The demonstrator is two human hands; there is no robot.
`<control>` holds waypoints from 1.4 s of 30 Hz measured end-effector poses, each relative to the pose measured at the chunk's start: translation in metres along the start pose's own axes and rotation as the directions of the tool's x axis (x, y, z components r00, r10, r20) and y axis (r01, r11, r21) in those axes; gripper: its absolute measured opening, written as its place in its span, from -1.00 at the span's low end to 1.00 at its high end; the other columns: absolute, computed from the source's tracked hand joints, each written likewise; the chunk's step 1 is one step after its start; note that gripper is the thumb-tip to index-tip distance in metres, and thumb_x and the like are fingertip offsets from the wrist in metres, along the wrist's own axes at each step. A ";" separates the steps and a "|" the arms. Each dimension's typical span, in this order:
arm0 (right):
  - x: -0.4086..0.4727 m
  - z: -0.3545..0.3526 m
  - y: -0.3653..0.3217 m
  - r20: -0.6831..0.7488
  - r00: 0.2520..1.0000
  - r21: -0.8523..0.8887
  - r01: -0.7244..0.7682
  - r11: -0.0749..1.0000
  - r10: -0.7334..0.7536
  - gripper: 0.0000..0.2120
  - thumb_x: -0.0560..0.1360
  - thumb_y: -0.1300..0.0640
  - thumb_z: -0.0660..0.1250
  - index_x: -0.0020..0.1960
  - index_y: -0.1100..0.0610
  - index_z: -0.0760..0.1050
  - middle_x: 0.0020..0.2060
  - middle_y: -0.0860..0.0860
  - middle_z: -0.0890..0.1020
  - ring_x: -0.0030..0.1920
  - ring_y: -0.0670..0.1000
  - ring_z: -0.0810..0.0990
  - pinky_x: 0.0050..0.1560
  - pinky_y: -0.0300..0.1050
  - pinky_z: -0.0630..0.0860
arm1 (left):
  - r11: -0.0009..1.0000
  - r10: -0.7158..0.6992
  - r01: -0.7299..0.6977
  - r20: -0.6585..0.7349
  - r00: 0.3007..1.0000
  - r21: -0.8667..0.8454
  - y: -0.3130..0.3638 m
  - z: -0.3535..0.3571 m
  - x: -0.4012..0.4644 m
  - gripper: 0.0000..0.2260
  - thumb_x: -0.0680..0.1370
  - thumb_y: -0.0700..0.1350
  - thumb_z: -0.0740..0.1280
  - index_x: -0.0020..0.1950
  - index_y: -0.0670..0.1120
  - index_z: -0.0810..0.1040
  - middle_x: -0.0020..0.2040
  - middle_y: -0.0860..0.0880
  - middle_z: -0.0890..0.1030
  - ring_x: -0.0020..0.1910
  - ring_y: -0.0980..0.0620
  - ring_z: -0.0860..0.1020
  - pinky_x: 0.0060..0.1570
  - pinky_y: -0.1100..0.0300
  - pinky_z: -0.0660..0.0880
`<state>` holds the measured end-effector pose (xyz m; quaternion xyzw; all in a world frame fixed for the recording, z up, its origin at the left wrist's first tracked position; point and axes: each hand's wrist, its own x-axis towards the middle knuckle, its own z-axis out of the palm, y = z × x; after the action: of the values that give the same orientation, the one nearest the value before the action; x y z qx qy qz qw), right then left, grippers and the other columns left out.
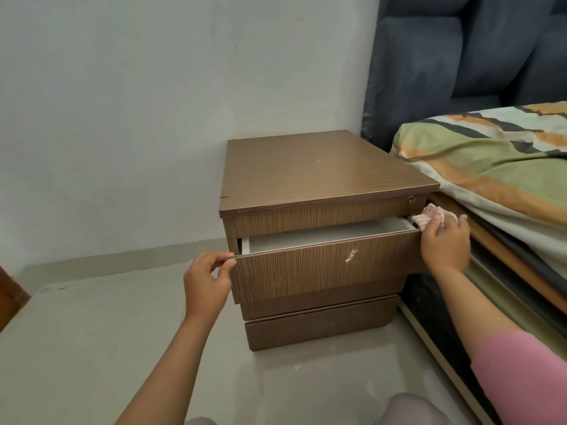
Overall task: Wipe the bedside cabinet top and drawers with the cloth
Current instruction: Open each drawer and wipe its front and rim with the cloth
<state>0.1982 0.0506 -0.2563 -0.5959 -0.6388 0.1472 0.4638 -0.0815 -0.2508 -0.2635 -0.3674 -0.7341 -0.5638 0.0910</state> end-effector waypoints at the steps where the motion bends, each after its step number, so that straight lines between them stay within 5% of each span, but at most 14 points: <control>1: 0.001 -0.001 -0.002 -0.020 0.999 0.059 -0.028 0.998 0.030 -0.57 0.56 0.00 0.03 0.28 0.22 0.42 0.36 0.29 0.36 0.36 0.27 0.32 0.29 0.15 0.29 | 1.000 -0.002 0.002 0.003 1.000 0.004 0.000 0.000 0.000 -0.90 0.45 -0.27 0.41 -0.10 -0.09 0.63 -0.16 -0.01 0.62 -0.14 0.17 0.55 -0.11 0.36 0.44; 4: -0.008 -0.003 -0.008 -0.144 0.960 0.319 -0.183 0.930 0.239 -0.54 0.55 -0.03 0.00 0.28 0.19 0.43 0.21 0.26 0.52 0.23 0.27 0.46 0.18 0.07 0.39 | 1.000 -0.015 0.015 0.004 1.000 0.009 0.001 0.000 0.000 -0.90 0.45 -0.27 0.41 -0.09 -0.10 0.63 -0.14 -0.02 0.62 -0.14 0.12 0.56 -0.11 0.36 0.43; 7: -0.039 0.004 -0.014 -0.179 0.948 0.471 -0.153 0.869 0.264 -0.50 0.55 -0.12 -0.02 0.32 0.13 0.40 0.29 0.21 0.48 0.30 0.20 0.44 0.30 0.12 0.38 | 1.000 -0.013 0.013 -0.008 1.000 0.009 0.001 0.002 -0.001 -0.90 0.45 -0.27 0.40 -0.09 -0.10 0.63 -0.15 -0.03 0.62 -0.16 0.10 0.55 -0.12 0.36 0.42; 10: -0.073 0.025 -0.037 0.015 0.989 0.449 -0.136 0.883 0.145 -0.50 0.62 0.01 0.05 0.52 0.03 0.04 0.52 0.16 0.02 0.51 0.15 0.03 0.45 -0.01 0.04 | 1.000 -0.009 0.009 -0.013 1.000 0.013 0.001 0.002 -0.001 -0.91 0.45 -0.28 0.40 -0.10 -0.11 0.63 -0.15 -0.03 0.61 -0.16 0.06 0.56 -0.12 0.35 0.43; 12: -0.086 0.038 -0.048 0.127 0.982 0.438 -0.180 0.881 0.137 -0.40 0.63 0.01 0.04 0.53 0.00 -0.22 0.51 0.17 -0.24 0.51 0.18 -0.21 0.44 0.03 -0.05 | 1.000 -0.008 0.008 -0.007 1.000 0.019 0.001 0.002 -0.001 -0.91 0.45 -0.28 0.40 -0.10 -0.11 0.62 -0.15 -0.03 0.61 -0.16 0.07 0.56 -0.12 0.35 0.43; 15: -0.086 0.045 -0.048 0.095 0.980 0.467 -0.198 0.862 0.173 -0.37 0.63 0.01 0.03 0.51 0.04 -0.31 0.49 0.22 -0.29 0.49 0.25 -0.28 0.45 0.16 -0.16 | 1.000 -0.003 0.003 0.001 1.000 0.024 0.000 0.001 0.000 -0.90 0.45 -0.28 0.40 -0.10 -0.10 0.63 -0.15 -0.02 0.62 -0.16 0.08 0.56 -0.12 0.35 0.43; 20: -0.061 0.046 -0.026 0.111 0.915 0.493 -0.389 0.778 0.387 -0.37 0.62 -0.03 0.00 0.51 0.05 -0.30 0.51 0.21 -0.23 0.50 0.27 -0.18 0.46 0.28 -0.13 | 0.999 0.004 -0.004 -0.007 1.000 0.034 0.004 0.002 -0.002 -0.90 0.46 -0.29 0.39 -0.11 -0.11 0.62 -0.16 -0.01 0.59 -0.17 0.08 0.54 -0.14 0.37 0.41; 25: -0.044 0.029 -0.011 0.204 0.799 0.554 -0.571 0.606 0.566 -0.43 0.64 0.00 -0.02 0.53 0.01 -0.25 0.53 0.11 -0.15 0.51 0.20 -0.02 0.45 0.15 0.02 | 0.999 0.013 -0.012 -0.012 1.000 0.037 0.003 0.003 -0.001 -0.91 0.46 -0.29 0.39 -0.10 -0.12 0.62 -0.16 -0.02 0.59 -0.17 0.12 0.53 -0.15 0.50 0.41; 31: -0.056 0.037 -0.042 0.061 0.955 0.521 -0.277 0.807 0.289 -0.41 0.62 0.06 0.05 0.52 -0.09 -0.21 0.51 0.17 -0.23 0.51 0.20 -0.20 0.45 0.15 -0.09 | 0.998 0.035 -0.034 -0.026 0.999 0.044 0.000 0.005 -0.001 -0.89 0.46 -0.31 0.38 -0.10 -0.13 0.61 -0.16 -0.04 0.59 -0.16 0.03 0.54 -0.15 0.55 0.40; 42: -0.023 0.029 -0.033 0.016 0.932 0.468 -0.328 0.820 0.363 -0.54 0.61 -0.01 0.02 0.50 -0.11 0.06 0.52 0.20 -0.15 0.51 0.26 -0.11 0.43 0.21 0.02 | 0.998 0.040 -0.039 -0.021 0.999 0.039 0.001 0.006 -0.002 -0.90 0.46 -0.32 0.38 -0.10 -0.15 0.61 -0.16 -0.07 0.59 -0.17 0.03 0.54 -0.14 0.55 0.40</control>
<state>0.1525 0.0319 -0.2570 -0.5786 -0.4487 0.3547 0.5814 -0.0777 -0.2466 -0.2655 -0.3739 -0.7363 -0.5517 0.1174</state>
